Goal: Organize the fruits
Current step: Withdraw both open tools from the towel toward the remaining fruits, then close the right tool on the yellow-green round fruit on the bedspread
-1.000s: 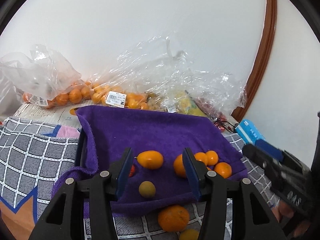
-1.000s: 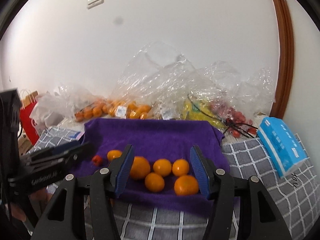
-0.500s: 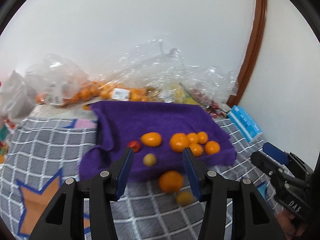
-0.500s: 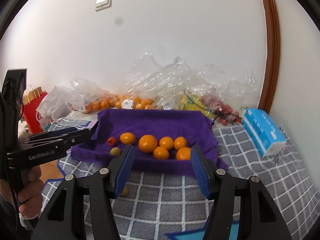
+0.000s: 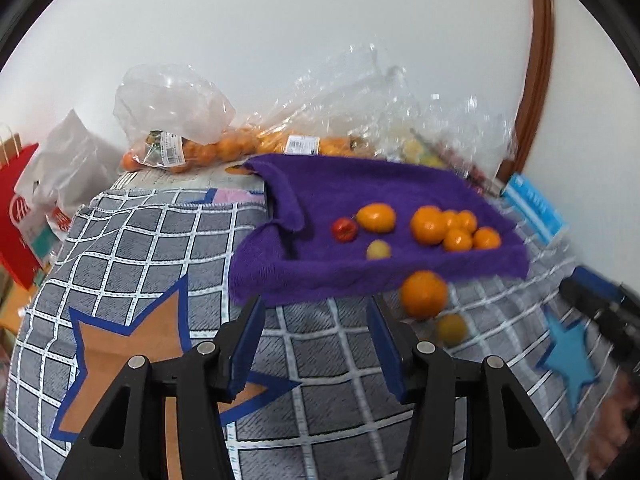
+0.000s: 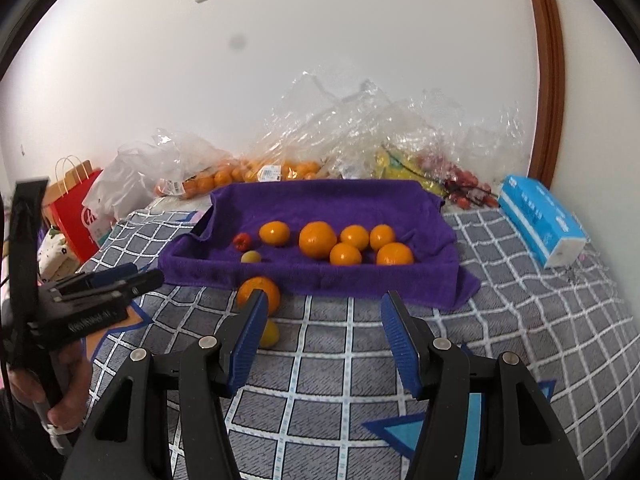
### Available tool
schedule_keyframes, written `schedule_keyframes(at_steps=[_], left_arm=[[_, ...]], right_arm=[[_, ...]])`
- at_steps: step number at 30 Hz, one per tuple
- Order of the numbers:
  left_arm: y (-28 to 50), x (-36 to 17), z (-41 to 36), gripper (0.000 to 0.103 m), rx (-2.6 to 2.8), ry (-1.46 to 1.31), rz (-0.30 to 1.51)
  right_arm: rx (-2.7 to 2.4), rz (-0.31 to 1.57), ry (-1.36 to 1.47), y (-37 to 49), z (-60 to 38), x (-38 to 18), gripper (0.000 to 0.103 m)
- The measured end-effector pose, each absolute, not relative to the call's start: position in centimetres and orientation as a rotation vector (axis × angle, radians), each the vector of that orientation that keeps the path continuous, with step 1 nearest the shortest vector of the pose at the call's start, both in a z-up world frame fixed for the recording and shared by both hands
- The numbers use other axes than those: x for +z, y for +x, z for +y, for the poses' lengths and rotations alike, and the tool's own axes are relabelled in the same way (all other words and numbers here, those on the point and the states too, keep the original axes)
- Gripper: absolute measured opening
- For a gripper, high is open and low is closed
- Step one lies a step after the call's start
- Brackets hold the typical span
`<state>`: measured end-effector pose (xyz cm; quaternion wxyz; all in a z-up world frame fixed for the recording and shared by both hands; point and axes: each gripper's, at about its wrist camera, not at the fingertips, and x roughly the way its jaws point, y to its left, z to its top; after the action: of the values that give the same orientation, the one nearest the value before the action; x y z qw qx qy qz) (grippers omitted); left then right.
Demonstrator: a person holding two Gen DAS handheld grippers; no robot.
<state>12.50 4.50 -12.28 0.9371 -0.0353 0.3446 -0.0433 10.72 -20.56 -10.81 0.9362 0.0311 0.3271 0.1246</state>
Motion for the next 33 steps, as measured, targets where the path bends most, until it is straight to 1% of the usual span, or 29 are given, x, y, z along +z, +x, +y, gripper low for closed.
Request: schedule_keyframes(at_steps=[5,8,10,12,16,18,20,28,29,31,33], left_arm=[[12.7,-13.9,4.0,0.05,-0.107,-0.044,0.729],[12.9,-14.5,3.9,0.05,-0.129,-0.041,0.756],[13.0,-14.5,4.1,0.05,-0.148,-0.062,0.761],[13.0,-14.5,4.5,0.05,-0.153,-0.087,0.754],[13.1,-14.7,5.1,0.05,-0.143,-0.128,0.758],[13.0,-14.6,5.5,0.05,-0.146,-0.16,0.744],[13.0,-14.5,6.1,0.05,-0.142,-0.197,0.731],[13.7,-14.9,7.5,0.051,-0.115,-0.275,0.744],[13.8,-14.9,7.6,0.051,-0.112,-0.28,0.746],[14.0,-15.0,7.7,0.051,-0.112,-0.289,0.749],[14.0,-15.0,7.8,0.051,-0.109,-0.29,0.743]], right_arm=[[0.226,0.68,0.074,11.0,-20.5,-12.0,0.058],[0.256,0.736,0.095,11.6,-20.2,-12.9,0.058],[0.277,0.765,0.093,12.1,-19.7,-13.5,0.056],[0.294,0.78,0.091,12.3,-19.0,-13.9,0.051],[0.336,0.801,0.067,12.9,-17.3,-15.0,0.047],[0.345,0.816,0.051,13.4,-16.6,-15.6,0.043],[0.359,0.835,0.053,14.0,-16.1,-16.2,0.04],[0.417,0.887,0.033,15.7,-14.8,-17.3,0.04],[0.42,0.894,0.03,15.9,-14.7,-17.4,0.039],[0.426,0.916,0.023,16.3,-14.4,-17.8,0.028],[0.431,0.914,0.027,16.3,-14.4,-17.8,0.028]])
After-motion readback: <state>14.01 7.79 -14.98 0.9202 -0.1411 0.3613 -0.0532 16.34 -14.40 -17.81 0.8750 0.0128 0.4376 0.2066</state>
